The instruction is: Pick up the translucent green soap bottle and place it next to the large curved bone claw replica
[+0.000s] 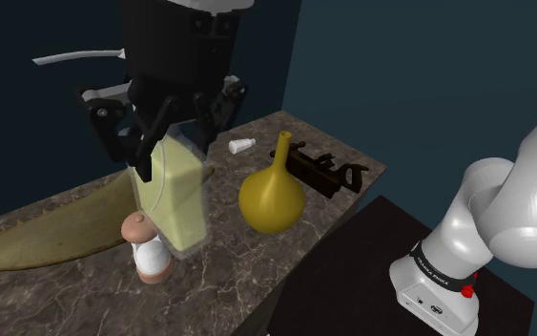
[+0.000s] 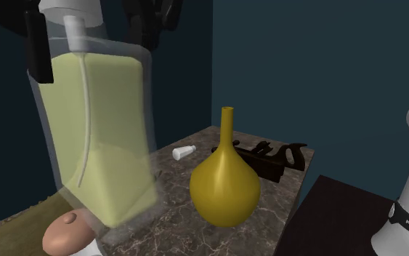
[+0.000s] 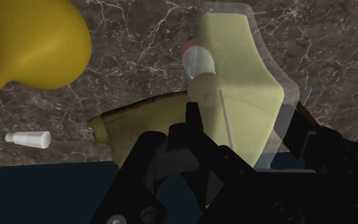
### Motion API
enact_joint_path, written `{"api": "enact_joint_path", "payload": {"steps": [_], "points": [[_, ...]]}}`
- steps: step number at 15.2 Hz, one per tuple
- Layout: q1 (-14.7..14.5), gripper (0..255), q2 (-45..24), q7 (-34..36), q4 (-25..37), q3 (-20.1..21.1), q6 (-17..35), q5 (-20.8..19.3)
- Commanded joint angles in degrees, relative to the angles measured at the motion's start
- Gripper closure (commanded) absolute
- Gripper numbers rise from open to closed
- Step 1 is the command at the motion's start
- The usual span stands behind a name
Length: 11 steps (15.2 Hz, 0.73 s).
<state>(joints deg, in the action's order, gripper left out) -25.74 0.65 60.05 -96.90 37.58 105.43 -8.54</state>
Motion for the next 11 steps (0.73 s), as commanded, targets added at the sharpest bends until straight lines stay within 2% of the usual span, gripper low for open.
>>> {"api": "enact_joint_path", "payload": {"steps": [1,11], "points": [[0.07,255,0.17,0.05,-1.56,-0.08,1.50,0.05],[0.16,255,0.26,1.10,-9.32,-0.17,9.12,-0.30]]}}
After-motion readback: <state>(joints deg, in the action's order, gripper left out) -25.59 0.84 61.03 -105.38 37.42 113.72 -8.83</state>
